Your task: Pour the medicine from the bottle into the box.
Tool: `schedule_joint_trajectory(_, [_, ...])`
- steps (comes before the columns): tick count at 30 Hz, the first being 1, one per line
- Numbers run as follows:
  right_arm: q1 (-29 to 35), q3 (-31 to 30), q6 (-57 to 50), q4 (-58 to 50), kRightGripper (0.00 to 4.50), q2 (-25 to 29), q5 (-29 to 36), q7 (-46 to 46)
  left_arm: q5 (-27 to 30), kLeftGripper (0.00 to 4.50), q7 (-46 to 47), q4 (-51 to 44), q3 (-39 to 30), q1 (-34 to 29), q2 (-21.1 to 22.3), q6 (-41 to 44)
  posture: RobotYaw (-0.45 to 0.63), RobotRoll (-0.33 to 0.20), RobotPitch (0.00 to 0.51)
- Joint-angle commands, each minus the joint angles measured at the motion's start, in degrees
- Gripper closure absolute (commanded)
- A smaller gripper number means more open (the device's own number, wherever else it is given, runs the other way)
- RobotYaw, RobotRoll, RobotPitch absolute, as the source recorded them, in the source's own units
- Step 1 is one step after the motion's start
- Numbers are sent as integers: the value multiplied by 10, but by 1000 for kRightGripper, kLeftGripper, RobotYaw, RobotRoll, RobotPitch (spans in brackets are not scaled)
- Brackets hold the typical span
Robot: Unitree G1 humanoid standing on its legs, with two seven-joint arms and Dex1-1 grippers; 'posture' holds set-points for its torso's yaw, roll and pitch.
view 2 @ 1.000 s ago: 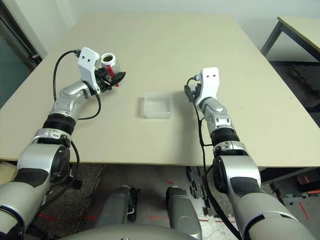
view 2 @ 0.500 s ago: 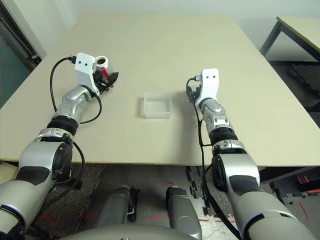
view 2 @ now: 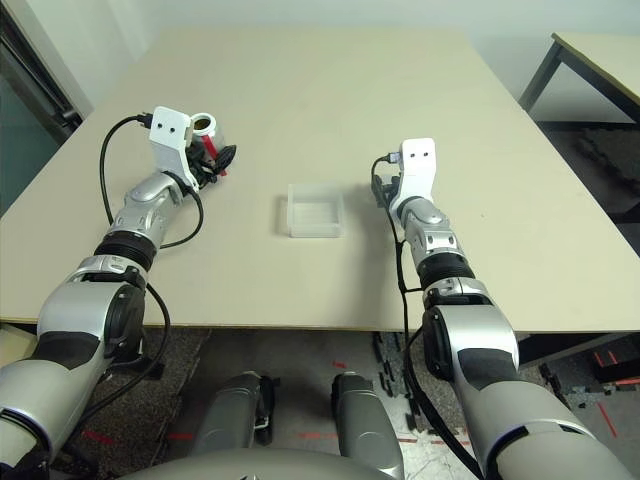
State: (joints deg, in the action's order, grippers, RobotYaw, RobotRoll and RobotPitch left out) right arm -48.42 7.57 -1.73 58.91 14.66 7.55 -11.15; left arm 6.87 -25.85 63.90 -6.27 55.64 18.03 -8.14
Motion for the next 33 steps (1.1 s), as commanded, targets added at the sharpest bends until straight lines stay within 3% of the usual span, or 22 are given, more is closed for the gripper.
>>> schedule_joint_trajectory(1, [-1,4,-10,-1,0,-2,-2,-4,-2,1684,0,2,-5,7,-4,-3,48,0,73])
schedule_joint_trajectory(5, [8,4,-29,-41,0,8,6,-29,0,1684,-2,-2,-7,7,-4,-1,53,0,71])
schedule_joint_trajectory(10, [28,4,-136,-178,0,46,43,-114,4,1684,-17,-3,-13,13,2,3,53,0,74])
schedule_joint_trajectory(15, [60,-39,-300,-388,0,168,94,-299,0,1684,-33,7,-17,23,14,2,41,0,80])
schedule_joint_trajectory(18, [72,-55,-331,-434,0,234,100,-375,-8,1684,-42,17,-14,28,21,1,32,0,83])
schedule_joint_trajectory(22, [80,-65,-348,-453,0,283,105,-438,-30,1684,-53,38,2,39,33,-1,17,0,85])
schedule_joint_trajectory(26, [87,-78,-338,-458,0,292,103,-476,-56,1684,-56,72,18,59,46,4,7,0,85])
schedule_joint_trajectory(33, [96,-86,-353,-497,0,249,117,-476,-66,1684,-32,109,12,82,41,50,-9,0,84])
